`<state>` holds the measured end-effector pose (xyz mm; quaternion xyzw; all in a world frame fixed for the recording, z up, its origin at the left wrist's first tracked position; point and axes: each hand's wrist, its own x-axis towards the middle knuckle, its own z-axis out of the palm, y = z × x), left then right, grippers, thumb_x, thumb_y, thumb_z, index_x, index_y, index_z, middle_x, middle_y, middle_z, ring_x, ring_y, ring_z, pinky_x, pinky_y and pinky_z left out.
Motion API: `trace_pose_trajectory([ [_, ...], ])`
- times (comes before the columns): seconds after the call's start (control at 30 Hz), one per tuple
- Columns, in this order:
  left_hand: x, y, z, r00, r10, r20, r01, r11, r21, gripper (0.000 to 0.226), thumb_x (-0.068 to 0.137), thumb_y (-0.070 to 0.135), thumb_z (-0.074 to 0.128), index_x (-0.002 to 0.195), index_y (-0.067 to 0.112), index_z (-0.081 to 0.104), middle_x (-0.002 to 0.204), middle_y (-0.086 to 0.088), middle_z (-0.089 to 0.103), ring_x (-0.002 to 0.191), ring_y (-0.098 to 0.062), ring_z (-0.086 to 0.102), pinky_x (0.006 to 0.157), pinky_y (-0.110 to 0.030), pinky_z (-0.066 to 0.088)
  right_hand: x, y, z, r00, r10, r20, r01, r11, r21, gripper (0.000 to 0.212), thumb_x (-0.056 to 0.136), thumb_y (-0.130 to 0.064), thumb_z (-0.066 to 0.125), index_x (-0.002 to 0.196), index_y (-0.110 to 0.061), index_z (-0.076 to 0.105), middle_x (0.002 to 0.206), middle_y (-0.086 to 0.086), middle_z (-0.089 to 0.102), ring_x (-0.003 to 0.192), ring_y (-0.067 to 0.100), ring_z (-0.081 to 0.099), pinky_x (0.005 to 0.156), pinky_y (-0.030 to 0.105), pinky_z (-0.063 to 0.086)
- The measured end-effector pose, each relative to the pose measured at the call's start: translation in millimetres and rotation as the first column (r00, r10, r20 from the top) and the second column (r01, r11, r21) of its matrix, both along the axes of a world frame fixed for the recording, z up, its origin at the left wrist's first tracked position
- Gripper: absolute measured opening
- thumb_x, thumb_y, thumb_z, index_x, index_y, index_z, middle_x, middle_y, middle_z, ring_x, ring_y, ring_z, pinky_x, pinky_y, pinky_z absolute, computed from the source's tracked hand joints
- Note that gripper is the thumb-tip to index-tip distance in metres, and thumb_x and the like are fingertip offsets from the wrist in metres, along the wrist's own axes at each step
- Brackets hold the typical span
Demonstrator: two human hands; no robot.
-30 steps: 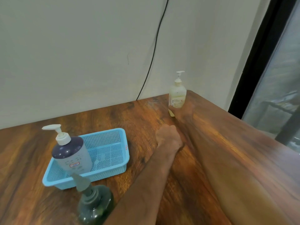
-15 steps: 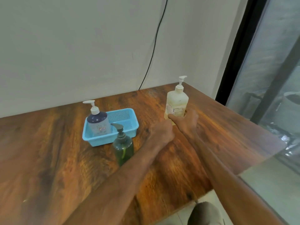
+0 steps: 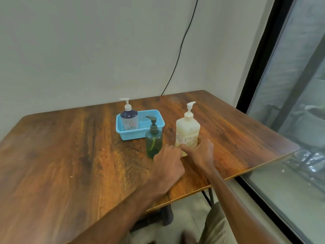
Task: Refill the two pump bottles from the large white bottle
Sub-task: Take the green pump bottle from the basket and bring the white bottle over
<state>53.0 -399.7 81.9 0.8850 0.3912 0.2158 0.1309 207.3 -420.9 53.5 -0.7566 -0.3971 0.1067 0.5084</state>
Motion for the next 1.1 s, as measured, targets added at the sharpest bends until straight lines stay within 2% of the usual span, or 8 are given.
trace_pose_trajectory([
  [0.27,-36,14,-20,0.995,0.054,0.085,-0.056,0.998,0.019,0.012,0.106,0.032,0.061,0.113,0.027,0.068,0.109,0.009,0.066,0.103,-0.007,0.058,0.091,-0.026,0.054,-17,-1,-3,1.0,0.021,-0.011,-0.021,1.0,0.013,0.073,0.074,-0.029,0.09,0.137,-0.011,0.057,0.139,0.005,0.063,0.121,0.018,0.063,0.079,0.016,0.053],
  [0.4,-46,30,-33,0.986,0.152,0.069,-0.152,0.988,-0.003,0.013,0.102,0.04,0.067,0.103,0.027,0.07,0.098,0.013,0.063,0.094,-0.005,0.057,0.08,-0.023,0.046,-16,-2,-4,1.0,0.029,-0.004,-0.029,1.0,-0.005,0.076,0.077,-0.031,0.087,0.142,-0.013,0.053,0.143,0.004,0.059,0.126,0.02,0.06,0.079,0.011,0.045],
  [0.47,-51,45,-40,0.97,0.241,-0.006,-0.241,0.97,-0.034,0.022,0.096,0.046,0.072,0.09,0.026,0.07,0.089,0.01,0.065,0.092,-0.01,0.063,0.076,-0.027,0.05,-16,-2,-7,0.999,0.035,-0.006,-0.035,0.999,-0.016,0.079,0.078,-0.036,0.086,0.145,-0.015,0.05,0.145,0.001,0.057,0.128,0.019,0.059,0.083,0.013,0.046],
  [0.57,-57,69,-45,0.945,0.321,-0.062,-0.326,0.939,-0.11,0.039,0.084,0.061,0.079,0.079,0.024,0.068,0.081,0.004,0.07,0.09,-0.021,0.073,0.084,-0.04,0.062,-13,-4,-7,0.998,0.063,0.012,-0.063,0.997,-0.053,0.079,0.081,-0.041,0.082,0.148,-0.017,0.046,0.148,-0.001,0.054,0.129,0.018,0.058,0.085,0.013,0.047],
  [0.73,-64,91,-38,0.936,0.35,-0.045,-0.352,0.921,-0.165,0.096,0.062,0.081,0.083,0.126,0.018,0.051,0.127,-0.004,0.061,0.119,-0.027,0.06,0.1,-0.049,0.057,-23,-19,-5,0.995,-0.041,0.096,0.048,0.997,-0.068,0.074,0.082,-0.045,0.08,0.143,-0.019,0.047,0.145,-0.002,0.056,0.125,0.014,0.056,0.094,0.023,0.051],
  [0.83,-61,97,-36,0.965,0.259,0.042,-0.242,0.942,-0.234,0.117,0.062,0.079,0.085,0.148,0.016,0.037,0.146,-0.006,0.055,0.135,-0.028,0.054,0.112,-0.046,0.051,-45,-33,-3,0.96,-0.209,0.184,0.171,0.965,0.201,0.047,0.088,-0.029,0.076,0.13,-0.017,0.059,0.13,-0.002,0.064,0.113,0.004,0.056,0.086,0.004,0.042],
  [0.93,-50,99,-36,0.975,0.161,0.152,-0.106,0.943,-0.317,0.11,0.07,0.067,0.089,0.154,0.019,0.035,0.157,-0.002,0.05,0.146,-0.025,0.048,0.116,-0.04,0.043,-70,-37,5,0.95,-0.159,0.267,0.077,0.953,0.293,0.03,0.09,-0.015,0.073,0.119,-0.016,0.066,0.118,-0.004,0.067,0.106,0.005,0.06,0.082,0.015,0.053],
  [1.1,-38,105,-45,0.965,0.082,0.251,0.008,0.942,-0.336,0.086,0.077,0.057,0.089,0.145,0.025,0.047,0.15,0.003,0.059,0.136,-0.019,0.058,0.109,-0.034,0.047,-88,-17,24,0.986,-0.035,0.161,-0.009,0.964,0.266,0.032,0.09,-0.027,0.075,0.12,-0.031,0.063,0.115,-0.022,0.062,0.108,-0.005,0.06,0.084,0.017,0.055],
])
